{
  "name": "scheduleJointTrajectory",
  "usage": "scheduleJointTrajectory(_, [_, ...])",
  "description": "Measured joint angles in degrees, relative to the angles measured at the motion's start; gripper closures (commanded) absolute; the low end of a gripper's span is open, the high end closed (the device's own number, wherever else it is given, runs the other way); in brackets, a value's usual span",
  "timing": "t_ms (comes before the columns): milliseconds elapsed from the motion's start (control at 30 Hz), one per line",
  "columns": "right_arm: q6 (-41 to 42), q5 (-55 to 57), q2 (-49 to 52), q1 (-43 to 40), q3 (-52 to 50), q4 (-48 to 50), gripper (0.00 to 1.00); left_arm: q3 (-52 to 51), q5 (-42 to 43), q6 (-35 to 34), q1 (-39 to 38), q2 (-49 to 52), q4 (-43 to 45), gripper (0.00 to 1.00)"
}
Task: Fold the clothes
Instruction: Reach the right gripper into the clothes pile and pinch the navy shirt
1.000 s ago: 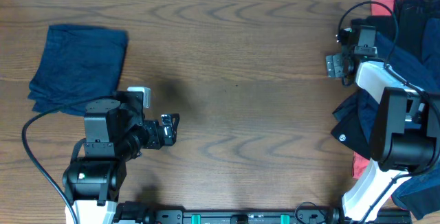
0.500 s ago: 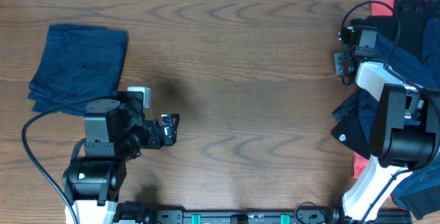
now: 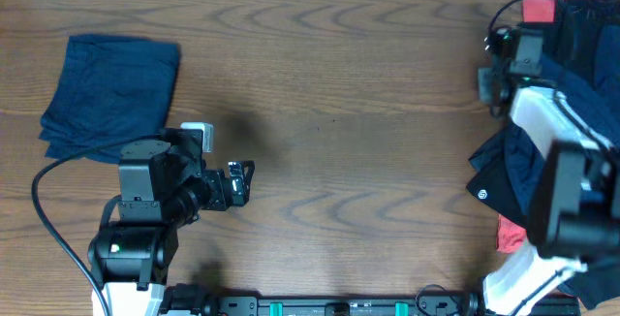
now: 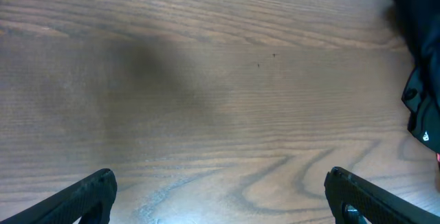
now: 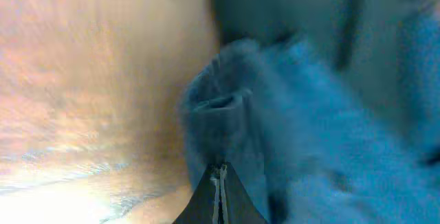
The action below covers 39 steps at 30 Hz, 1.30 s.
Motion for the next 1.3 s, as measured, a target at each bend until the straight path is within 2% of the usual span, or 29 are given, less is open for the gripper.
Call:
scheduleJointTrajectory(167, [-0.13, -1.55, -8.13, 0.85, 0.81, -1.40, 0.99, 0.00, 0.00, 0.02, 0.02, 0.00, 0.00, 0.02])
scheduleJointTrajectory(367, [-0.24, -3.98, -7.78, 1.29, 0.87, -4.52, 0.98, 0.00, 0.00, 0.00, 0.00, 0.00, -0.02, 0.02])
scheduleJointTrajectory(433, [-0.09, -4.37, -7.23, 1.33, 0.87, -4.17, 0.84, 0.00, 0.00, 0.02, 0.00, 0.00, 0.00, 0.02])
scheduleJointTrajectory(500, [-0.11, -4.72, -6.29, 1.33, 0.87, -3.37, 0.59, 0.00, 0.00, 0.00, 0.00, 0.00, 0.00, 0.02])
scheduleJointTrajectory(567, [-0.22, -4.92, -4.66, 1.31, 0.87, -2.69, 0.42, 0.00, 0.00, 0.02, 0.02, 0.00, -0.02, 0.02])
scheduleJointTrajectory(700, [-0.59, -5.03, 1.46, 1.29, 0.87, -0.50, 0.30, 0.00, 0.00, 0.00, 0.02, 0.00, 0.00, 0.02])
scheduleJointTrajectory(900, [-0.92, -4.48, 10.08, 1.16, 0.74, 4.87, 0.32, 0.00, 0.02, 0.00, 0.00, 0.00, 0.00, 0.02])
scheduleJointTrajectory(1133, [-0.92, -4.44, 12.04, -0.31, 0.74, 9.66, 0.34, 0.00, 0.04, 0.00, 0.02, 0.00, -0.04, 0.02])
scheduleJointTrajectory(1267, [-1.33, -4.63, 13.05, -1.75, 0.76, 9.44, 0.59, 0.00, 0.04, 0.02, 0.00, 0.00, -0.04, 0.02])
scheduleJointTrajectory(1300, [-1.16, -5.11, 13.49, -2.05, 0.76, 9.42, 0.69, 0.00, 0.04, 0.00, 0.02, 0.00, -0.04, 0.02])
